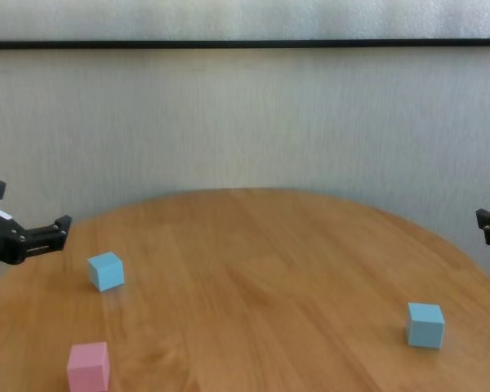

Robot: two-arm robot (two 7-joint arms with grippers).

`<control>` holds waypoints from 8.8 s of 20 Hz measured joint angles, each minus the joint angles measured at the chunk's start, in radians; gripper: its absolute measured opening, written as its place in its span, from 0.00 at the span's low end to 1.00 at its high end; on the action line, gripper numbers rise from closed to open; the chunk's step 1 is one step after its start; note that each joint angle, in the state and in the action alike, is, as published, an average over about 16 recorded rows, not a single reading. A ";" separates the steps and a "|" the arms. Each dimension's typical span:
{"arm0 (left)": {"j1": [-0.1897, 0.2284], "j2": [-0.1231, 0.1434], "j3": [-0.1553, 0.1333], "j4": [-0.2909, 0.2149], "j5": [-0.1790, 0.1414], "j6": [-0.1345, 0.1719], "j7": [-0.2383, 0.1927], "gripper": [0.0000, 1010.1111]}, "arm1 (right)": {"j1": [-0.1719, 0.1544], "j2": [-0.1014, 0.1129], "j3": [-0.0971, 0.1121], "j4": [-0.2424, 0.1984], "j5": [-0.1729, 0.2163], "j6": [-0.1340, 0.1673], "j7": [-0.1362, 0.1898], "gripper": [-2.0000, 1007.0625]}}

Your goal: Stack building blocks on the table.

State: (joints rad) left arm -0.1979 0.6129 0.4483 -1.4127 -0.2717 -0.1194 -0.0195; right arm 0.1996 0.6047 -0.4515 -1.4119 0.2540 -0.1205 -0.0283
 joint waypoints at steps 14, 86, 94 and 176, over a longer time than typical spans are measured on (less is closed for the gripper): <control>0.023 0.083 -0.029 -0.029 -0.171 0.090 -0.313 0.99 | 0.000 0.000 0.000 0.000 0.000 0.000 0.000 1.00; -0.142 0.040 0.097 0.232 -0.101 0.071 -0.793 0.96 | 0.000 0.000 0.000 0.000 0.000 0.000 0.000 1.00; -0.139 0.041 0.096 0.228 -0.102 0.064 -0.794 0.82 | 0.000 0.000 0.000 0.000 0.000 0.000 0.000 1.00; -0.319 -0.178 0.259 0.293 0.001 0.085 -0.779 0.73 | 0.000 0.000 0.000 0.000 0.000 0.000 0.000 1.00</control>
State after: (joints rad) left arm -0.5169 0.4349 0.7075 -1.1192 -0.2712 -0.0343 -0.7981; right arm 0.1996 0.6047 -0.4514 -1.4118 0.2540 -0.1204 -0.0283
